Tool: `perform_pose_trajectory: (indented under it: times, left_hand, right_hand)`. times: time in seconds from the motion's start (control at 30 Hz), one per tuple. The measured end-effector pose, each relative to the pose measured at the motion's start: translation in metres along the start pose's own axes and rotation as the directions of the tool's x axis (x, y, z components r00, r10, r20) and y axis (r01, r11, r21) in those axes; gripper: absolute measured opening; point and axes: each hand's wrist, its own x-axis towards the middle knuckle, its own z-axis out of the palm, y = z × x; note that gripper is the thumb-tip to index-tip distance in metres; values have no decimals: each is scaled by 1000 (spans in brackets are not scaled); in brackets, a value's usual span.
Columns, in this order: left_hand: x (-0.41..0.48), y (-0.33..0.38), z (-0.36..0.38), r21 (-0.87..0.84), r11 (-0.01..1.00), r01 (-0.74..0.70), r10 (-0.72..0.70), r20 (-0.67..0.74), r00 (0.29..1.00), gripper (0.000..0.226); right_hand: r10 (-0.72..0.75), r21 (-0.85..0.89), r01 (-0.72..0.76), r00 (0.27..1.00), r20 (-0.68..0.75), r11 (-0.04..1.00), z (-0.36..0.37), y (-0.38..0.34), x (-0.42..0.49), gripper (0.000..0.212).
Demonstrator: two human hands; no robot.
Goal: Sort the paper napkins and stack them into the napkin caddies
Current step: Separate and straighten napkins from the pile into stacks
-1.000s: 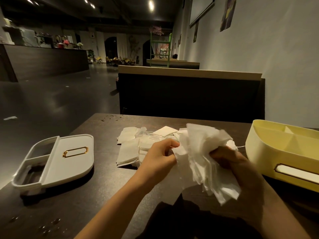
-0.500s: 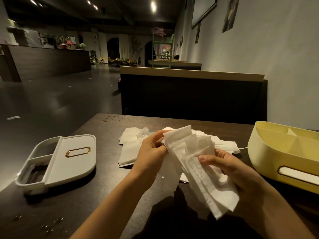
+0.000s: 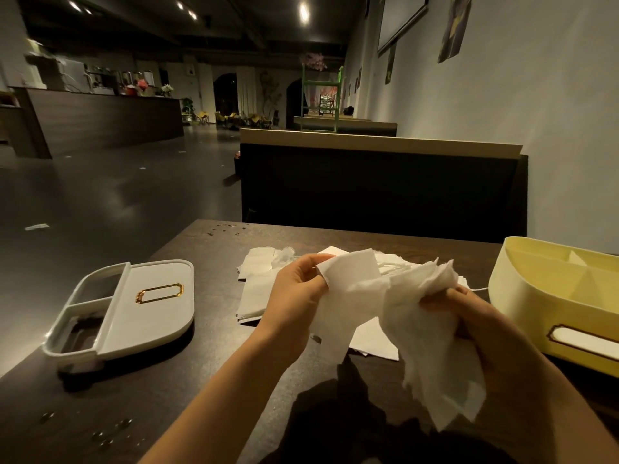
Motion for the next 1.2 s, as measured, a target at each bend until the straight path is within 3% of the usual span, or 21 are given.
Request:
perform_pose_trajectory:
  times: [0.2, 0.4, 0.57, 0.7, 0.77, 0.9, 1.03, 1.2]
  left_hand:
    - [-3, 1, 4, 209, 973, -101, 69, 155, 985, 51]
    - [-10, 4, 8, 256, 956, -145, 82, 244, 966, 67]
    - [-10, 2, 11, 219, 965, -145, 89, 249, 964, 63]
    - [-13, 0, 15, 223, 960, -169, 99, 292, 951, 61]
    - [-12, 0, 16, 222, 962, -159, 91, 288, 953, 62]
    - [-10, -1, 14, 203, 972, -117, 61, 261, 963, 58]
    - [-9, 1, 13, 176, 981, -79, 43, 198, 979, 57]
    - [-3, 3, 5, 112, 990, -81, 72, 79, 994, 52]
  right_hand:
    - [34, 183, -49, 996, 82, 982, -1, 5, -4, 70]
    - [-33, 283, -10, 988, 149, 959, -4, 11, 3, 65]
    - [-9, 350, -50, 987, 163, 936, -2, 16, 5, 58]
    - [61, 265, -64, 998, 19, 962, 1, 20, 12, 53]
    - [38, 139, -25, 995, -89, 990, 2, 17, 13, 53]
    - [-47, -10, 46, 991, -128, 999, 9, 11, 9, 38]
    - [-129, -21, 127, 972, -198, 992, 8, 13, 10, 41]
    - [-212, 31, 229, 938, -273, 973, 2, 9, 9, 14]
